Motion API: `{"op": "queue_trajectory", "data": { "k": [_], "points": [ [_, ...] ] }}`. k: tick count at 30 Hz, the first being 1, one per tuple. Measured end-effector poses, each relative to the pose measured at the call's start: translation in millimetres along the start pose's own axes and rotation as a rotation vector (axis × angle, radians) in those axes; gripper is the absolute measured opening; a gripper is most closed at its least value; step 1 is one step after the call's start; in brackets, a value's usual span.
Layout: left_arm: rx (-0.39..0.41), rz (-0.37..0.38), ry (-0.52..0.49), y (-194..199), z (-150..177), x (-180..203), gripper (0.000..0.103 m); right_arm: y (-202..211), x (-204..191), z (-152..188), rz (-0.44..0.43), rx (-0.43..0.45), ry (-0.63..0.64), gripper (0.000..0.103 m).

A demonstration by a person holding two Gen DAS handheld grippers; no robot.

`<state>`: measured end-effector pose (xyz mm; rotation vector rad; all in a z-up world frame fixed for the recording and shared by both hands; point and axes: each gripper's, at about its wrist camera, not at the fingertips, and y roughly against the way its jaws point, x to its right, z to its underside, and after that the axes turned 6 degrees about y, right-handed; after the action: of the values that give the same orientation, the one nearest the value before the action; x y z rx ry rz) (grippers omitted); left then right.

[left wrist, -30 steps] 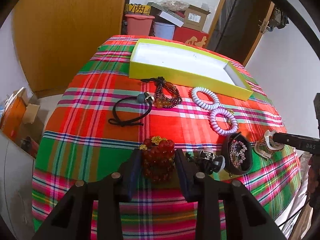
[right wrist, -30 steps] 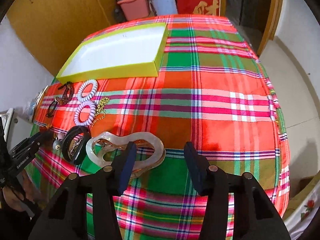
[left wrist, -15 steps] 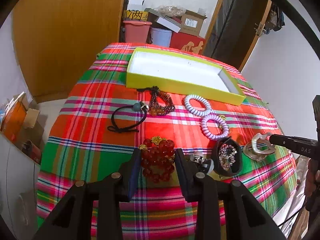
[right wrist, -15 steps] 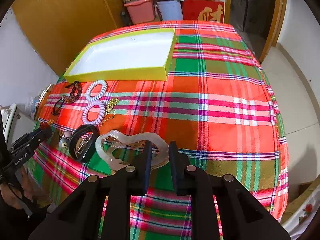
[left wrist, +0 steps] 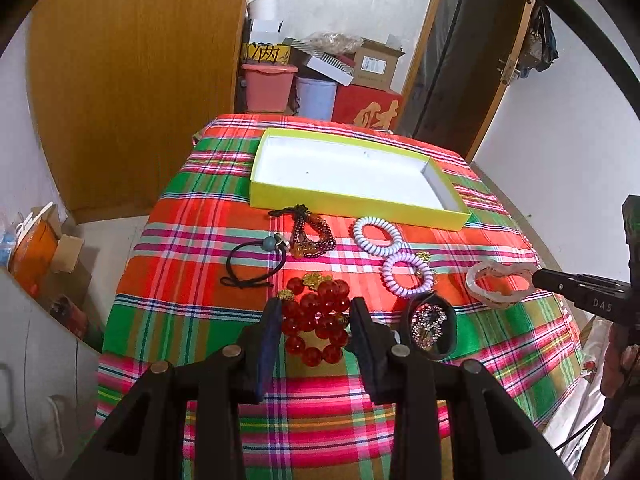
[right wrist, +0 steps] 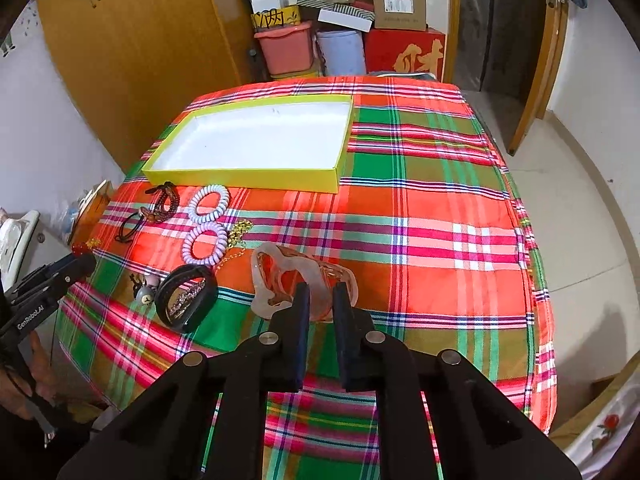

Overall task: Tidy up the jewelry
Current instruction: 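Close the left tool on the red beads while the right tool grasps the claw clip, then lift the red beads with the left tool while the right tool carries the clip toward the tray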

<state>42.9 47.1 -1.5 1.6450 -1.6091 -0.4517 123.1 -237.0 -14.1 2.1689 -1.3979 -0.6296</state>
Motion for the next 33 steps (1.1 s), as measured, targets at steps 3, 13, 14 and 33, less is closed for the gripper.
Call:
{"op": "queue_trajectory", "data": {
  "k": [3, 13, 14, 33],
  "points": [
    [0.003, 0.001, -0.004, 1.3, -0.4, 0.9, 0.035, 3.8, -1.5, 0.8, 0.003, 0.01, 0.002, 0.011],
    [0.0, 0.005, -0.008, -1.0, -3.5, 4.0, 0.035, 4.9, -3.8, -1.1, -0.027, 0.017, 0.011, 0.01],
    [-0.001, 0.006, -0.008, -1.2, -3.6, 4.3, 0.035, 1.8, -3.1, 0.7, -0.038, 0.003, 0.008, 0.01],
    [-0.028, 0.02, -0.012, -12.5, -3.6, 7.1, 0.035, -17.8, -20.3, 15.0, 0.034, -0.045, 0.252, 0.045]
  ]
}}
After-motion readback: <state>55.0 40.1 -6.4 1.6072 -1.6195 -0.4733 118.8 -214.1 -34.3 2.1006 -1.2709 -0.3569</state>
